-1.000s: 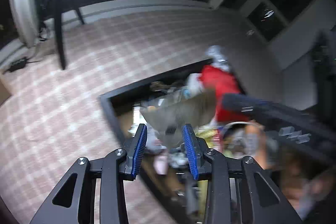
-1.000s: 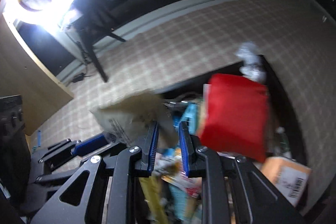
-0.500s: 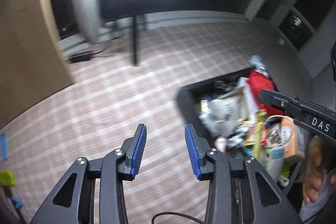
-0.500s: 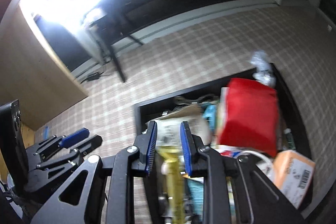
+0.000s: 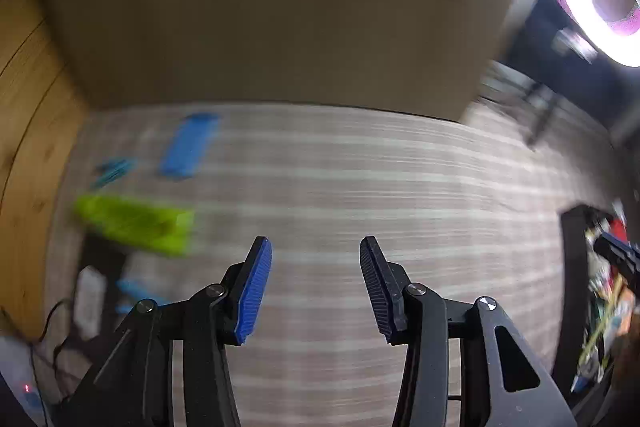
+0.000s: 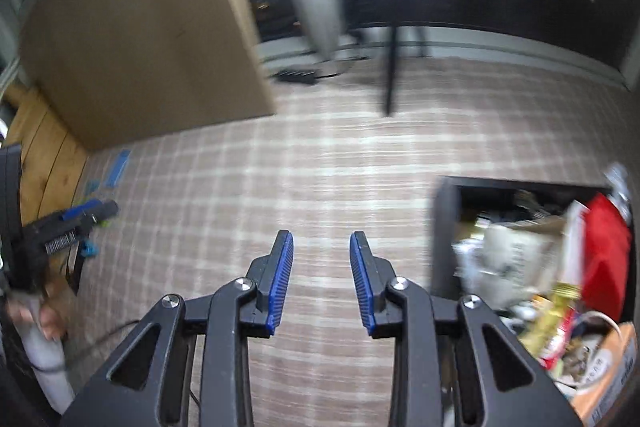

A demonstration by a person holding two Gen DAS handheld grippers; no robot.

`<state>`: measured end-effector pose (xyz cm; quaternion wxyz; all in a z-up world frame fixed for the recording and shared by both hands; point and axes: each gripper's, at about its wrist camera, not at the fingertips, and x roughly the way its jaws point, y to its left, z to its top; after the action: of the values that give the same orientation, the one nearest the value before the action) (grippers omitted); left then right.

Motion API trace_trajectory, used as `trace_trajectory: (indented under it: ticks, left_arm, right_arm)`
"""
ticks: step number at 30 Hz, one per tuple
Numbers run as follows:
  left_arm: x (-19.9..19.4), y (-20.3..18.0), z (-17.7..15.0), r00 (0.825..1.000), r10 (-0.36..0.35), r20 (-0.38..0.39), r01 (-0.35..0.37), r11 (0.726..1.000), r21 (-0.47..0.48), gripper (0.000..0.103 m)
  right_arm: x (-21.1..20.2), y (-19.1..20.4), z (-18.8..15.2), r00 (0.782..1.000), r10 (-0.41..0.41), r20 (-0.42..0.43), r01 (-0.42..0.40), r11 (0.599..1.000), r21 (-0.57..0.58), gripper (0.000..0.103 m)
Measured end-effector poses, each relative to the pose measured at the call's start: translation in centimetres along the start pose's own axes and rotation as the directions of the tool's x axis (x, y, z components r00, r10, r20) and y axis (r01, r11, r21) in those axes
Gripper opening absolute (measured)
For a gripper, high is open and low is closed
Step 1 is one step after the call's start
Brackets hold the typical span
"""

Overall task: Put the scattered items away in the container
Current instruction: 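Grasp the black wet-wipes pack with left tool while right tool grasps the green tube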

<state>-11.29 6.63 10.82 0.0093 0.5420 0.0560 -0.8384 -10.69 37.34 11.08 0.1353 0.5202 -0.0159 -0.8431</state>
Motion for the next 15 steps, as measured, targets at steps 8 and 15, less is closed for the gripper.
trace_trajectory:
  ticks: [8, 15]
  left_arm:
    - [0.4, 13.8, -1.2, 0.995, 0.099, -0.024, -0.102, 0.965, -0.243, 0.044]
    - [2.3, 20.8, -0.7, 0.994, 0.091, -0.056, -0.106, 0.912, -0.396, 0.044]
  right_arm:
    - [3.3, 11.1, 2.3, 0.995, 0.094, -0.032, -0.099, 0.966, -0.240, 0.029]
    - [8.3, 22.1, 2.8, 0.972, 0.192, -0.138, -0.233, 0.874, -0.427, 0.029]
